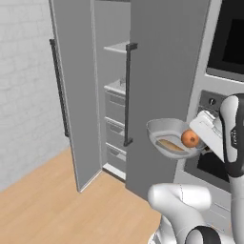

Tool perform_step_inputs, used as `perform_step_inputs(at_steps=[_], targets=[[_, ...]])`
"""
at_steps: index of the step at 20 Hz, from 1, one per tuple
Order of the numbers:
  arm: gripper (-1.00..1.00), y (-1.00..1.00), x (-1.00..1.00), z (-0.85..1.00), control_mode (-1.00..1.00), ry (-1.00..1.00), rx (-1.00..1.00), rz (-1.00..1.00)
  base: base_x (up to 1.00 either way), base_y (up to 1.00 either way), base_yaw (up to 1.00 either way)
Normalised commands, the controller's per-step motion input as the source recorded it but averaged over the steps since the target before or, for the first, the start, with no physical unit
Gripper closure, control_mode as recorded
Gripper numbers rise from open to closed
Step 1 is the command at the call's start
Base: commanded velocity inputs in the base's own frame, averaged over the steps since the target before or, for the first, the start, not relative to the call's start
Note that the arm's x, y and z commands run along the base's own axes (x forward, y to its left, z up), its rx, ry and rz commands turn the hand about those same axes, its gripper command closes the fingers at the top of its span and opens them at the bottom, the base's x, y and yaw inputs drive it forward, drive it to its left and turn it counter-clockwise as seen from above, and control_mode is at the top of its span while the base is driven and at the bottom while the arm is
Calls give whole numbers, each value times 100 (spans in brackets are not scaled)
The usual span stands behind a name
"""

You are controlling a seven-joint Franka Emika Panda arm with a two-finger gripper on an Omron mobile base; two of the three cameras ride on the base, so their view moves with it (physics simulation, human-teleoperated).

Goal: Take the meat container that has the chicken drumstick and place it on the second highest rack of the freezer. Then take the vegetable container that has the onion and sweet potato and place it on the highest rack of the freezer.

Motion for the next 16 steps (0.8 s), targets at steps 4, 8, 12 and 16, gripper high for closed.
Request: perform_step_inputs(at_steps=[4,8,12,16], targets=[[100,0,0,0,100,0,0,0,37,71,-15],[100,0,0,0,100,0,0,0,36,55,-28],[100,0,0,0,100,0,0,0,42,67,-31],[100,0,0,0,100,0,0,0,47,92,-25]])
